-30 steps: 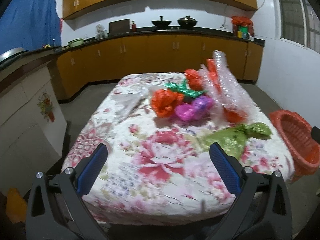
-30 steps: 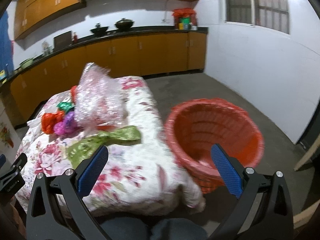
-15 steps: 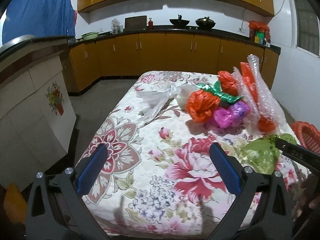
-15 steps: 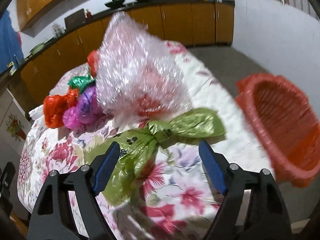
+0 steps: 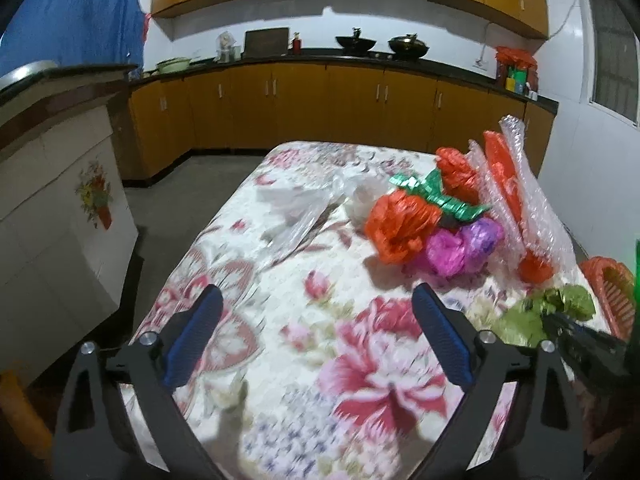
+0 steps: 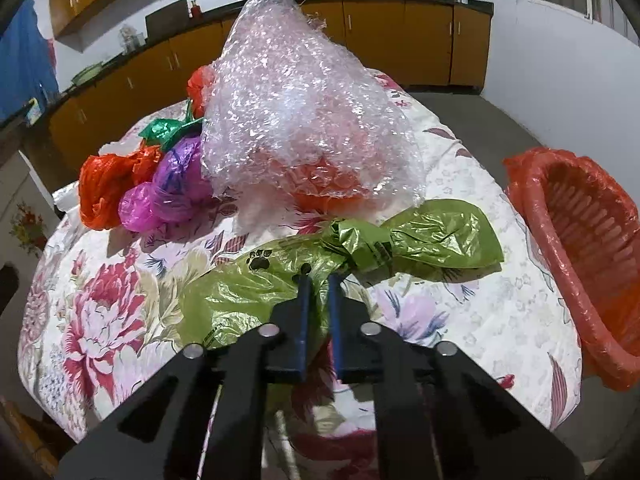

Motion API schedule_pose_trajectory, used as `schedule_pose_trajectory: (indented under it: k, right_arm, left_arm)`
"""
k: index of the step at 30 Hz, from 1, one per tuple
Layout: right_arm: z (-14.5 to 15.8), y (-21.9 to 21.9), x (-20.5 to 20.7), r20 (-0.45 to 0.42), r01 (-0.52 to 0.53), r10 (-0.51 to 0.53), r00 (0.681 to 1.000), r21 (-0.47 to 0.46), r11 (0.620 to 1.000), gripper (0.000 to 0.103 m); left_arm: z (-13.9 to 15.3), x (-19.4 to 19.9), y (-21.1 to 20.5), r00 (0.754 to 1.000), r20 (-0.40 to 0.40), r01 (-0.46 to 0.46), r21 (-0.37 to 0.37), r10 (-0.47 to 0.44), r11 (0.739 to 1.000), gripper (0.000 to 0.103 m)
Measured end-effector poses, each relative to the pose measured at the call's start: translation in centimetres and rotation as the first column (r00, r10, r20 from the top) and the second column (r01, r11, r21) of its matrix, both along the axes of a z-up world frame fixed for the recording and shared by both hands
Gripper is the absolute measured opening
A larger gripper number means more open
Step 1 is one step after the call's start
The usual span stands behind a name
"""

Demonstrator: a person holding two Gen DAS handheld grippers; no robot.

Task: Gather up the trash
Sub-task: 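Reach the right tool to the green bag and close on it, then carry green bag into wastebasket with right tool while left tool grasps orange bag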

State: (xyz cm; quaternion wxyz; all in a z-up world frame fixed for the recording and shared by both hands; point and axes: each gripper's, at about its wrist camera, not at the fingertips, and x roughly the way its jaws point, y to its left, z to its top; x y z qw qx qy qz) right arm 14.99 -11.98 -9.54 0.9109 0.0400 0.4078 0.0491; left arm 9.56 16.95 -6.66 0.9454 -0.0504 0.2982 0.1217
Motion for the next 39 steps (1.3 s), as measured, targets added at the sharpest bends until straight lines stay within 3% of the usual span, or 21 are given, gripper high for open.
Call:
schedule_pose_trajectory:
  k: [8,12,17,19,21,24,29,39]
  right_arm:
    - [2.0,-2.0,-2.2,0.077,-0.020,0.022,0.997,-0.029,0.999,0.005]
    - [2.3,-2.4,-1.9,0.083,-0.022,0.024,0.996,-0.027,0.999,0.005]
    - [2.1,-2.7,-1.4,0.070,-0.026,0.027,0.997,-0.014,1.000,0.005]
    - [2.0,-2.9,-1.3,0.065,-0.024,0.025,0.998,-0.009,1.000,0.005]
    - [2.0,-3.0,-1.2,0.060,-0.022,0.022,0.998,-0.006,1.000,0.005]
    - [2.0,-3.1,-1.1,0.058,-0.021,0.021,0.998,-0.003,1.000,0.005]
    - [2.3,-3.2,-1.4,0.065,-0.020,0.021,0.998,-0.002,1.000,0.005]
    - [5.1,-4.1,-2.9,0.139,-0.021,0.022,0.990,-0.008,1.000,0.005]
  left_arm:
    - [1.3,6.1,-1.3,0.997,0.020,0.080,0.037,-0.080,0.996,0.089]
    - [0.8,9.4,-1.9,0.992,-0.007,0.127,0.044,-0.127,0.991,0.089]
    - [-1.4,12.1,-2.1,0.978,-0.095,0.187,0.009,-0.185,0.982,0.074]
    - [-1.9,12.2,-2.2,0.974,-0.103,0.202,-0.005,-0.202,0.979,0.064]
    - [-2.3,12.3,-2.2,0.970,-0.107,0.218,-0.016,-0.218,0.976,0.046]
    - [-2.6,12.4,-2.3,0.965,-0.106,0.238,-0.025,-0.239,0.971,0.032]
    - [-2.3,11.8,-2.2,0.966,-0.087,0.244,-0.019,-0.245,0.970,0.025]
    - [1.1,8.3,-2.4,0.973,-0.014,0.231,0.010,-0.231,0.973,0.024]
